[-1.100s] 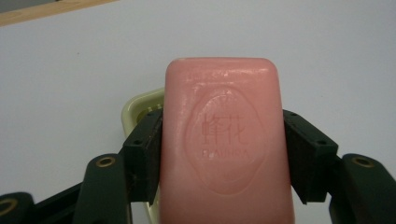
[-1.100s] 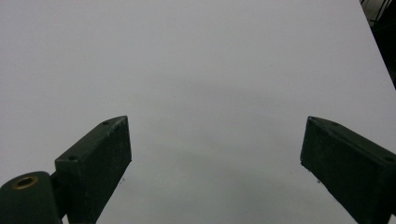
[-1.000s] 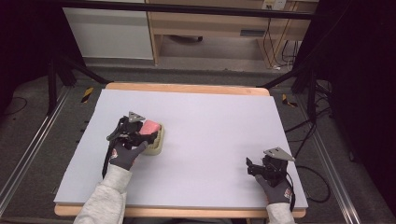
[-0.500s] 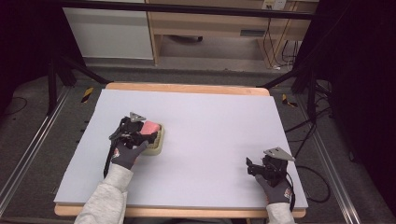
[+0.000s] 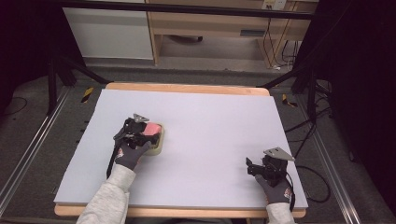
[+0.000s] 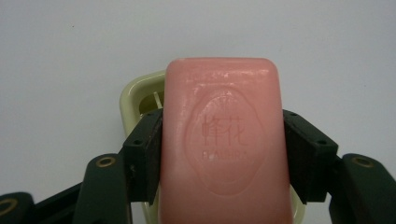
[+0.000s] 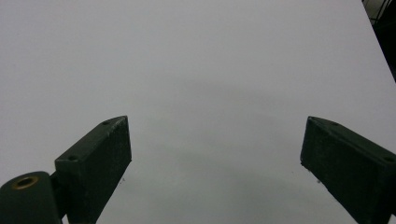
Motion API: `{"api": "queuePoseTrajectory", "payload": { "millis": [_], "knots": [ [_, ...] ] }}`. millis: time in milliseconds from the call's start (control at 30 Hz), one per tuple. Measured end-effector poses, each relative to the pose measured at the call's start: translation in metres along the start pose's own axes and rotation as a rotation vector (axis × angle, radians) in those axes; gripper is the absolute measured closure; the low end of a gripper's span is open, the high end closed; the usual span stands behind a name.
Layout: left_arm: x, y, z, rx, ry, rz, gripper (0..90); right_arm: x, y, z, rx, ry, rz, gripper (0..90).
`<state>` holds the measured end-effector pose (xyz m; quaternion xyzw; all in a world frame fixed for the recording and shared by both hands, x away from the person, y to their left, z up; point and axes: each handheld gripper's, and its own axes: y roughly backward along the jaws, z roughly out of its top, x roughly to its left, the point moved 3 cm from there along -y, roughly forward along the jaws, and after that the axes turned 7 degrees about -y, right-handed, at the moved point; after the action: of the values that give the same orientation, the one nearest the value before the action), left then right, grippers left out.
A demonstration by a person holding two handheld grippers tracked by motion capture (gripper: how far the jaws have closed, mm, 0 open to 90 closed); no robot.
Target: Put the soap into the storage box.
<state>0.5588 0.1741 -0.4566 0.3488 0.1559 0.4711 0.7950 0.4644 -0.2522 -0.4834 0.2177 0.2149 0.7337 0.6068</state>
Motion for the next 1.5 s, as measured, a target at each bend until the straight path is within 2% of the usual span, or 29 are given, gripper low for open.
{"api": "queuePoseTrajectory", "payload": {
  "millis": [667, 1233, 1333, 1500],
  "knots": [
    [0.0, -0.014, -0.006, 0.043, 0.005, 0.034, 37.2, 0.001, 0.0, 0.0, 0.004, 0.003, 0.004, 9.0],
    [0.001, -0.016, -0.008, 0.046, 0.022, 0.032, 35.7, 0.002, 0.0, 0.0, -0.001, 0.005, 0.002, 8.6],
    [0.002, -0.014, -0.008, 0.036, 0.024, 0.026, 34.0, 0.002, 0.0, 0.0, -0.002, 0.005, 0.001, 8.5],
    [0.003, -0.001, -0.004, -0.017, 0.026, 0.008, 31.5, 0.002, 0.001, 0.0, -0.004, 0.005, 0.003, 8.5]
  ]
}}
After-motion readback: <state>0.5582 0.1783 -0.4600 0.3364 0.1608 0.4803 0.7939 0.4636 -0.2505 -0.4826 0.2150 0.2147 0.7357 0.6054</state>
